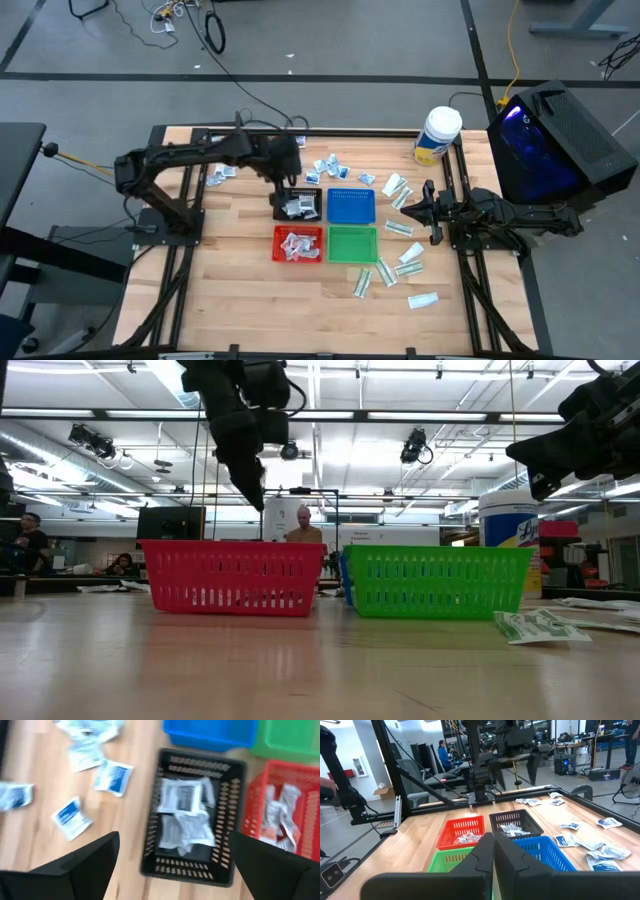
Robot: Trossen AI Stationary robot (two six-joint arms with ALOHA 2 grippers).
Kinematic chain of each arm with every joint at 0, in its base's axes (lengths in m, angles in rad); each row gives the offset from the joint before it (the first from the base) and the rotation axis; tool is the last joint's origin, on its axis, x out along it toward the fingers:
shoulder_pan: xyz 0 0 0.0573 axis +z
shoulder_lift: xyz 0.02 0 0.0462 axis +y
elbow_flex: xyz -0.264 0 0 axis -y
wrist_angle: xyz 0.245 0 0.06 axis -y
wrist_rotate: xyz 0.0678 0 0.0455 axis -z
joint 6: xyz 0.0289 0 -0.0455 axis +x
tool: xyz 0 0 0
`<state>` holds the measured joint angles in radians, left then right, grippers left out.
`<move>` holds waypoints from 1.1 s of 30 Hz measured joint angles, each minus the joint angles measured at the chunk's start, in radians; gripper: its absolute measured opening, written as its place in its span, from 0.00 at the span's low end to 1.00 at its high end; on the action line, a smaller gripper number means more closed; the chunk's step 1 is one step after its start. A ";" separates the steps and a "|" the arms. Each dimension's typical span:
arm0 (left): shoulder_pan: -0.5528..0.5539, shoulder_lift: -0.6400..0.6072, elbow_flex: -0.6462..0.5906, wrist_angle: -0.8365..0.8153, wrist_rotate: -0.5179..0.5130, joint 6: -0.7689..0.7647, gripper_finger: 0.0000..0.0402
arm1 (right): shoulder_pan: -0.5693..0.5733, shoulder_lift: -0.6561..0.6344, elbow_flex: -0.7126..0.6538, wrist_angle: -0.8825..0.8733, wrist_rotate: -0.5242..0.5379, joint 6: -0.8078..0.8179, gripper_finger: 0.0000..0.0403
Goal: Pick & Place First Aid Supplies
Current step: Put the gray towelette pack into the black bin
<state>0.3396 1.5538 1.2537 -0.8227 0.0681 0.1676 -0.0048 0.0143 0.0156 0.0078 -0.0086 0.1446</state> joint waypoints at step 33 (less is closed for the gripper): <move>0.448 0.011 -0.136 -0.134 -0.206 -0.027 0.95 | 0.000 0.000 0.000 0.000 0.000 0.000 0.04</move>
<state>0.7878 1.5650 1.1177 -0.9568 -0.1375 0.1408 -0.0051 0.0143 0.0154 0.0078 -0.0082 0.1448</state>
